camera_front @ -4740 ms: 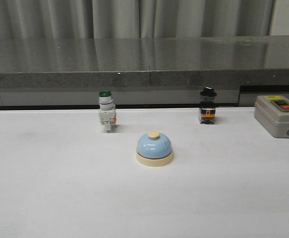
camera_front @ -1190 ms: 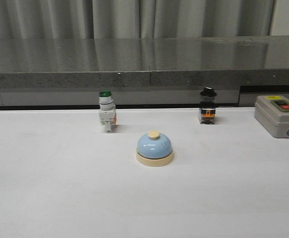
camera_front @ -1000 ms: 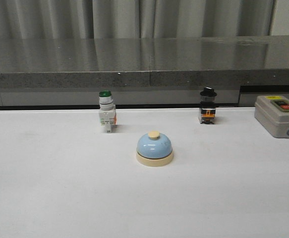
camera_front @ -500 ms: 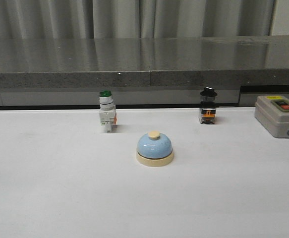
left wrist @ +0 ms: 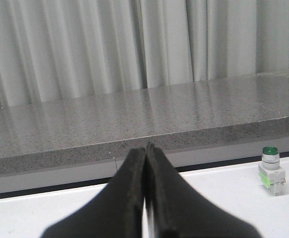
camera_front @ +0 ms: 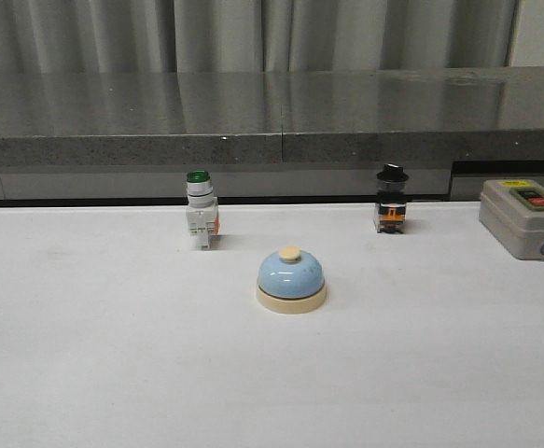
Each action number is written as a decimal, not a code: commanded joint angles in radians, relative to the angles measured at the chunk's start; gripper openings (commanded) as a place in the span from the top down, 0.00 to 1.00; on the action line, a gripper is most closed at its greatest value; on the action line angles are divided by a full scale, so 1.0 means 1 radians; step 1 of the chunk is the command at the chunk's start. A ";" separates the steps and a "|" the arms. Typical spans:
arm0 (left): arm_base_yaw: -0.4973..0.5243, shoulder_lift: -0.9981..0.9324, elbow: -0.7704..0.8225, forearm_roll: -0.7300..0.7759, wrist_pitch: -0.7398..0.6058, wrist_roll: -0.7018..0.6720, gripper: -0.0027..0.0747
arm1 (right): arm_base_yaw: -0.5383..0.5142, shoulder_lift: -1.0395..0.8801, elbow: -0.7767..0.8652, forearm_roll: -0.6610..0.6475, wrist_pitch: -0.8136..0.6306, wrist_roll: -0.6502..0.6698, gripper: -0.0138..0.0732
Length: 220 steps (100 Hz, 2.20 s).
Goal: Place and press bell with both arms
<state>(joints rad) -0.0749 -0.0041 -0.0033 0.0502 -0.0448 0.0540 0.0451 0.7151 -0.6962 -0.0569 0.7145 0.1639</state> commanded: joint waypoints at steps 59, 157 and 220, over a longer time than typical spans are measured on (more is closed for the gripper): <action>0.000 -0.033 0.056 -0.003 -0.077 -0.006 0.99 | 0.228 0.497 -0.173 0.134 -0.205 -0.035 0.92; 0.000 -0.033 0.056 -0.003 -0.077 -0.006 0.99 | 0.516 1.109 -0.644 0.166 -0.231 -0.034 0.92; 0.000 -0.033 0.056 -0.003 -0.077 -0.006 0.99 | 0.516 1.179 -0.648 0.183 -0.220 -0.034 0.92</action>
<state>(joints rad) -0.0749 -0.0041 -0.0033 0.0502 -0.0448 0.0540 0.5628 1.9286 -1.3167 0.1170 0.5195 0.1407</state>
